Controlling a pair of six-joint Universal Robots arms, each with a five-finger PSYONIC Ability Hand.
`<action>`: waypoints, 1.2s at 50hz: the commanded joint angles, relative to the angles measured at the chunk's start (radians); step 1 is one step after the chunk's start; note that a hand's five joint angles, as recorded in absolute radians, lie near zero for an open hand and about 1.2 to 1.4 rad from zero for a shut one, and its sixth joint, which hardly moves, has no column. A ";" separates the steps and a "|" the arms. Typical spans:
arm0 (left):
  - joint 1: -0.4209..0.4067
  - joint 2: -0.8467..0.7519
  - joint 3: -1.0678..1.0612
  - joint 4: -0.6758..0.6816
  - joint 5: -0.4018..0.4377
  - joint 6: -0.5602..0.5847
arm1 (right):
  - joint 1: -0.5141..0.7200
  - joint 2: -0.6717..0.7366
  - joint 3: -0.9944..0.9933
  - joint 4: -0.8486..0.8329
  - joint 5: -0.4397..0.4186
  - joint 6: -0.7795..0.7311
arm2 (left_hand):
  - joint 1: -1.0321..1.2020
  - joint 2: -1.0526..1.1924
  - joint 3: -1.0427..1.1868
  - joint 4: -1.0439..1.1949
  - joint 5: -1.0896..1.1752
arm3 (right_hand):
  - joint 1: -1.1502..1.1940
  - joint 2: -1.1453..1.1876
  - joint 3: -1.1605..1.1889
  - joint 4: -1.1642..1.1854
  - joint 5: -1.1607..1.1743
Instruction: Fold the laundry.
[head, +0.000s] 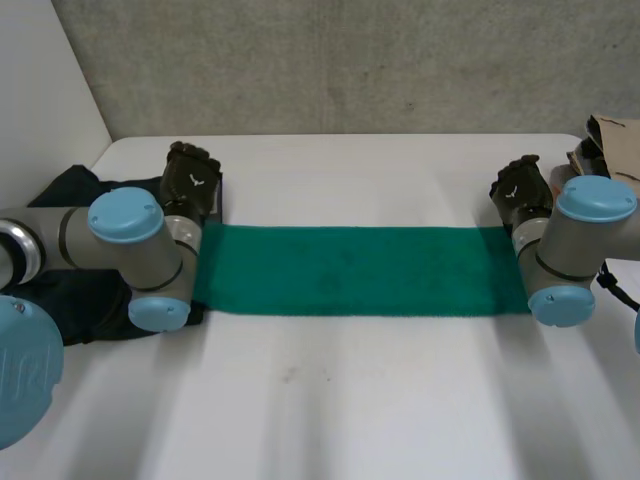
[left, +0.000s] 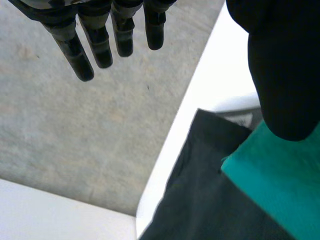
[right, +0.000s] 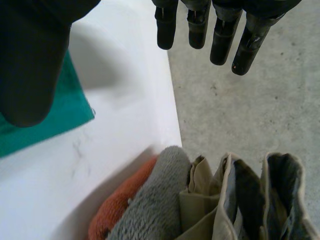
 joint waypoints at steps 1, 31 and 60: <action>-0.029 0.128 -0.131 0.054 -0.002 -0.009 | 0.014 -0.199 0.148 0.001 -0.012 0.194 | -0.022 -0.056 -0.059 -0.050 -0.061 | -0.025 -0.047 -0.039 -0.057 -0.067; -0.054 0.512 -0.585 0.054 0.061 -0.342 | -0.232 -0.477 0.551 0.256 -0.295 0.536 | -0.022 -0.056 -0.059 -0.050 -0.061 | 0.273 0.251 0.259 0.240 0.231; -0.052 0.525 -0.613 0.054 0.061 -0.342 | -0.397 -0.440 0.561 0.208 -0.276 0.369 | -0.022 -0.056 -0.059 -0.050 -0.061 | 1.197 1.175 1.183 1.164 1.154</action>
